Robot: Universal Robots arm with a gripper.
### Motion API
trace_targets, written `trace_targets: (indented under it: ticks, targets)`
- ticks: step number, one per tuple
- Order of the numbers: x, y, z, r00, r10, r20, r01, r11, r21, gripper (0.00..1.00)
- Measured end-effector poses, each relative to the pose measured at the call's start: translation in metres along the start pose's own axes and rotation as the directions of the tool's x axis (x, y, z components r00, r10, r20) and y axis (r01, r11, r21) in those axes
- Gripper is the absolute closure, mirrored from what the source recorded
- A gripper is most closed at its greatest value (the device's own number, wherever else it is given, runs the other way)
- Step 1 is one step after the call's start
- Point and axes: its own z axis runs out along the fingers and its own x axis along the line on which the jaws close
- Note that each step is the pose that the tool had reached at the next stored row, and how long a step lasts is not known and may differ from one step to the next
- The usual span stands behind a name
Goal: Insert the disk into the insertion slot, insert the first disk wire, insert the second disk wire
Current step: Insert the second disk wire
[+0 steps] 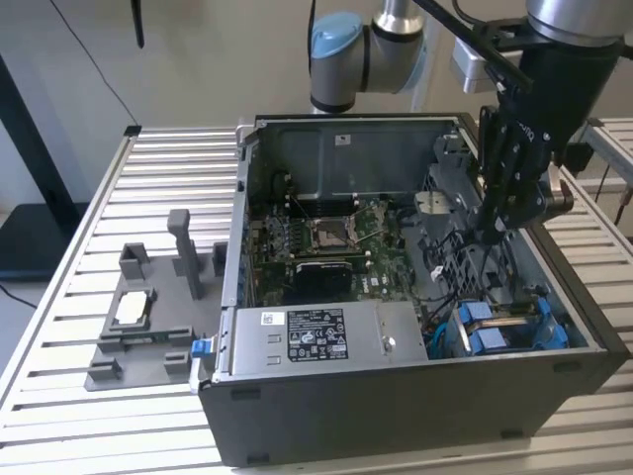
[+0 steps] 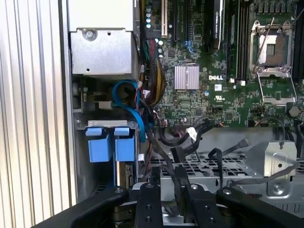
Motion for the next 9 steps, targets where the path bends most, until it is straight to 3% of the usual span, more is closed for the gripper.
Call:
trace_targets:
  ticks: [6,9]
  targets:
    - [-0.0019,0.0117,-0.0005,1.0,0.0,0.0003,0.0,0.9999,0.0143,0.73]
    - [-0.003,0.0179,-0.0007,1.0,-0.001,0.0005,0.001,0.9996,0.0266,0.73]
